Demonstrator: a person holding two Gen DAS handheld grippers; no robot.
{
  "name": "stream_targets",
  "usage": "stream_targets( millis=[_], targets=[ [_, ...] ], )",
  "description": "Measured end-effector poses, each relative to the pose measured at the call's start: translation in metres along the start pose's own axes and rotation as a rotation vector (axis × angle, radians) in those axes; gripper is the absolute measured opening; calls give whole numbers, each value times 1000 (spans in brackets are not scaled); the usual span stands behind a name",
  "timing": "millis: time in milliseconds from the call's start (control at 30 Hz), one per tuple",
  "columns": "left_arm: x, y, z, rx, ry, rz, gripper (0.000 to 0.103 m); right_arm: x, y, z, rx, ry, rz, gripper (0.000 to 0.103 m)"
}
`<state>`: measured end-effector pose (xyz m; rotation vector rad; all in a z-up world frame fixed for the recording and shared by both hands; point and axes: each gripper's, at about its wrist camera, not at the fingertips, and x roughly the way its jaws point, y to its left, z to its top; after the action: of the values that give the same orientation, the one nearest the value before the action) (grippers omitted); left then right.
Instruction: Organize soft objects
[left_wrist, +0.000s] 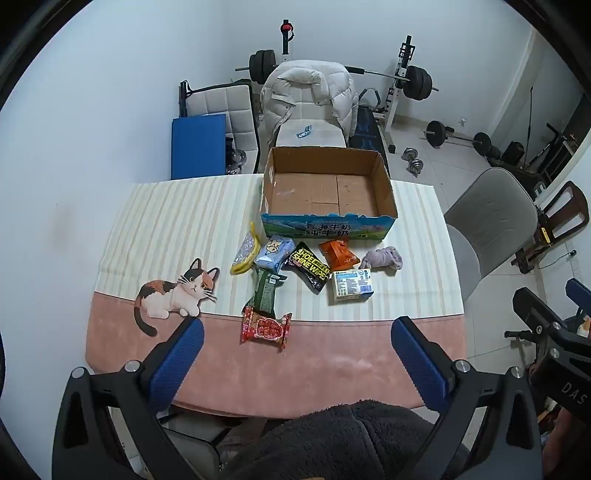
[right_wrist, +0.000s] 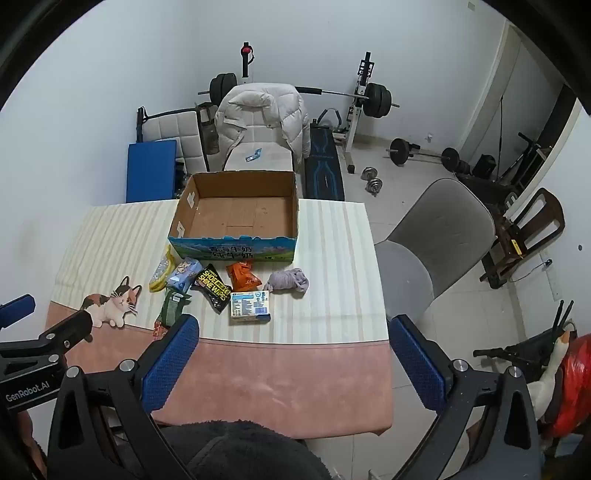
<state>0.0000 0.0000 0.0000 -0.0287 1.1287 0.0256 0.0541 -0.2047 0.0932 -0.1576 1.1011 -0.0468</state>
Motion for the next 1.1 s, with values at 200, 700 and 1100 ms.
stream_targets(
  millis=[200, 700, 1100],
  targets=[
    [1, 1, 0, 1, -1, 5, 103, 6, 4, 0, -11, 1, -15, 103],
    [0, 1, 2, 4, -2, 2, 103, 1, 0, 1, 7, -1, -7, 103],
    [-8, 2, 8, 4, -19, 8, 103, 0, -2, -3, 25, -5, 10, 103]
  ],
)
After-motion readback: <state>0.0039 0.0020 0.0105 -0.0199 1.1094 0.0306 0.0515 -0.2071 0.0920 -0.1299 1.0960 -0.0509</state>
